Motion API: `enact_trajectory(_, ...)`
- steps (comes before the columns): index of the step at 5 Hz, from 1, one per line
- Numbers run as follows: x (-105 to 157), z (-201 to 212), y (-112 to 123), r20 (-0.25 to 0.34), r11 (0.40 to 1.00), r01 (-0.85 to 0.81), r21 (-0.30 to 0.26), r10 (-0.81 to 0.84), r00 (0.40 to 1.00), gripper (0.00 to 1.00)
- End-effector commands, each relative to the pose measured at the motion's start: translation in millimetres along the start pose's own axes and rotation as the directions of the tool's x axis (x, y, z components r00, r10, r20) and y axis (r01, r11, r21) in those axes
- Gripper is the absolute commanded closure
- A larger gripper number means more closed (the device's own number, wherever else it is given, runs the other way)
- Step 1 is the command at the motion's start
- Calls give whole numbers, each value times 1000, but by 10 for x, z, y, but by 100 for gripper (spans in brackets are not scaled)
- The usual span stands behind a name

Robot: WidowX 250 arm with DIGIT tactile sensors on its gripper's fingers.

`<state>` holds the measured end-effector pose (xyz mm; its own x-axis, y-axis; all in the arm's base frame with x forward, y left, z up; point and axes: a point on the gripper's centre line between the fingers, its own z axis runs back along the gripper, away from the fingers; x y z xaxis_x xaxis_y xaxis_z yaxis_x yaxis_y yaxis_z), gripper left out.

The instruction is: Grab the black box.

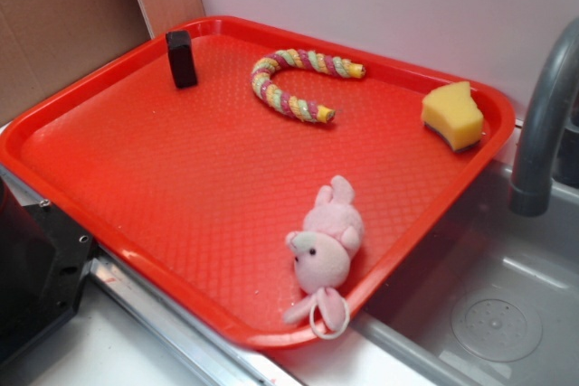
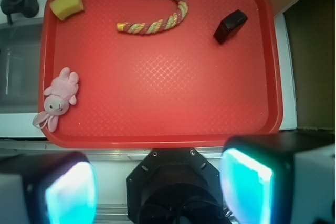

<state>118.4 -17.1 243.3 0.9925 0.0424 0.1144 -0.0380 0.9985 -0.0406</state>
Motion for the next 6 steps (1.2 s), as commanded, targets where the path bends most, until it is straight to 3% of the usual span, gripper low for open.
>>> enact_trajectory(1, 0, 0, 0, 0, 1000, 0, 0, 0, 1000, 0)
enact_trajectory(2, 223, -356, 352, 22, 969, -246, 24, 245, 969, 0)
enact_trajectory(3, 683, -456, 638, 204, 882, -471, 3, 460, 864, 0)
enact_trajectory(6, 683, -456, 638, 204, 882, -471, 3, 460, 864, 0)
